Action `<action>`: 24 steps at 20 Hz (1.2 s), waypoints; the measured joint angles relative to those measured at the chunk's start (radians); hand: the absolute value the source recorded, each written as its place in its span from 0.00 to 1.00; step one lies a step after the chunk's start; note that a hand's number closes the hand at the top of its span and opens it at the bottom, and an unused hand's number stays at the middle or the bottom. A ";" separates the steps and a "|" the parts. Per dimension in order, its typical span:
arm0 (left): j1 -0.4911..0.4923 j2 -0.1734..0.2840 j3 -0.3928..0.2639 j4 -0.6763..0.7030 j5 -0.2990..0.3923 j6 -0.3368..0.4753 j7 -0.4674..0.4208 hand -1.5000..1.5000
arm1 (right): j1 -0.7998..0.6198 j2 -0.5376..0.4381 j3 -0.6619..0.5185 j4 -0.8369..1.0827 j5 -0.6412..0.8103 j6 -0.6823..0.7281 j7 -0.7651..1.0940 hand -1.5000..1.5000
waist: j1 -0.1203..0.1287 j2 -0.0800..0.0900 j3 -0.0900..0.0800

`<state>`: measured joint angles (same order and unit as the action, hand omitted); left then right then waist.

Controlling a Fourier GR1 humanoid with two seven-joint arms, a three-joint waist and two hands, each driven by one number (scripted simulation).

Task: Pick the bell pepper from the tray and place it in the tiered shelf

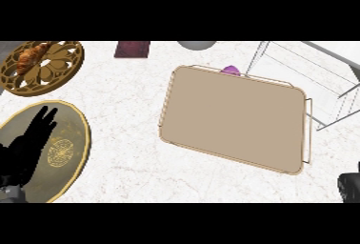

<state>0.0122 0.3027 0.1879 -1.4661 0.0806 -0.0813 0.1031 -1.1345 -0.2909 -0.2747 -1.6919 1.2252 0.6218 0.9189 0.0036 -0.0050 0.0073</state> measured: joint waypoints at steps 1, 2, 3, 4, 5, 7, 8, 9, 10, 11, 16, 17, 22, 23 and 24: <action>0.002 0.003 0.003 -0.005 0.002 -0.004 0.003 0.50 | 0.002 -0.010 0.000 0.016 0.008 -0.002 -0.005 1.00 | 0.001 0.000 0.000; -0.001 0.002 0.001 -0.007 0.001 -0.002 0.015 0.50 | 0.006 -0.022 -0.004 0.034 0.011 -0.001 -0.013 1.00 | 0.001 0.001 -0.001; -0.002 -0.002 -0.001 -0.010 -0.001 0.000 0.017 0.50 | 0.006 -0.032 -0.008 0.058 0.017 -0.012 -0.017 1.00 | 0.002 0.001 -0.001; 0.000 -0.001 -0.001 -0.013 -0.002 -0.004 0.013 0.50 | 0.005 -0.051 -0.019 0.095 0.018 -0.030 -0.034 1.00 | 0.004 0.002 -0.001; 0.000 0.000 0.001 -0.011 -0.002 -0.007 0.009 0.50 | 0.007 -0.060 -0.024 0.120 0.022 -0.043 -0.038 1.00 | 0.005 0.002 -0.001; -0.008 -0.004 -0.001 0.004 -0.011 -0.003 0.002 0.50 | 0.010 -0.067 -0.033 0.163 0.025 -0.082 -0.046 1.00 | 0.006 0.002 0.000; -0.006 -0.005 -0.002 -0.004 -0.012 -0.002 0.009 0.50 | 0.019 -0.073 -0.040 0.179 0.022 -0.102 -0.056 1.00 | 0.006 0.002 0.000; -0.008 -0.001 0.002 0.000 -0.008 -0.007 0.011 0.50 | 0.034 -0.078 -0.051 0.188 0.016 -0.125 -0.067 1.00 | 0.005 0.002 0.000; -0.005 -0.006 0.003 -0.002 -0.012 -0.003 0.003 0.50 | 0.051 -0.081 -0.062 0.197 0.012 -0.147 -0.073 1.00 | 0.005 0.002 0.000; -0.007 -0.009 0.002 0.006 -0.015 -0.004 -0.012 0.50 | 0.056 -0.082 -0.072 0.216 0.006 -0.172 -0.079 1.00 | 0.005 0.002 0.001; -0.006 -0.003 0.012 0.012 -0.012 -0.018 -0.023 0.50 | 0.082 -0.113 -0.111 0.300 -0.024 -0.250 -0.113 1.00 | 0.006 0.001 0.002; -0.009 -0.010 0.008 0.013 -0.016 -0.013 -0.023 0.50 | 0.085 -0.116 -0.123 0.320 -0.020 -0.284 -0.107 1.00 | 0.007 0.002 0.003; -0.008 -0.014 0.007 0.014 -0.025 -0.011 -0.024 0.50 | 0.121 -0.146 -0.147 0.406 -0.012 -0.374 -0.115 0.00 | 0.007 0.002 0.003; -0.014 -0.010 0.011 0.024 -0.023 -0.014 -0.024 0.50 | 0.124 -0.155 -0.144 0.427 -0.014 -0.379 -0.126 0.00 | 0.007 0.001 0.003; -0.008 -0.009 0.015 0.015 -0.021 -0.015 -0.027 0.50 | 0.134 -0.170 -0.146 0.448 -0.019 -0.388 -0.148 0.00 | 0.008 0.001 0.003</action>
<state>0.0039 0.2935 0.2025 -1.4511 0.0599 -0.0958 0.0760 -1.0008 -0.4607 -0.4205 -1.2444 1.2064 0.2336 0.7705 0.0111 -0.0037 0.0100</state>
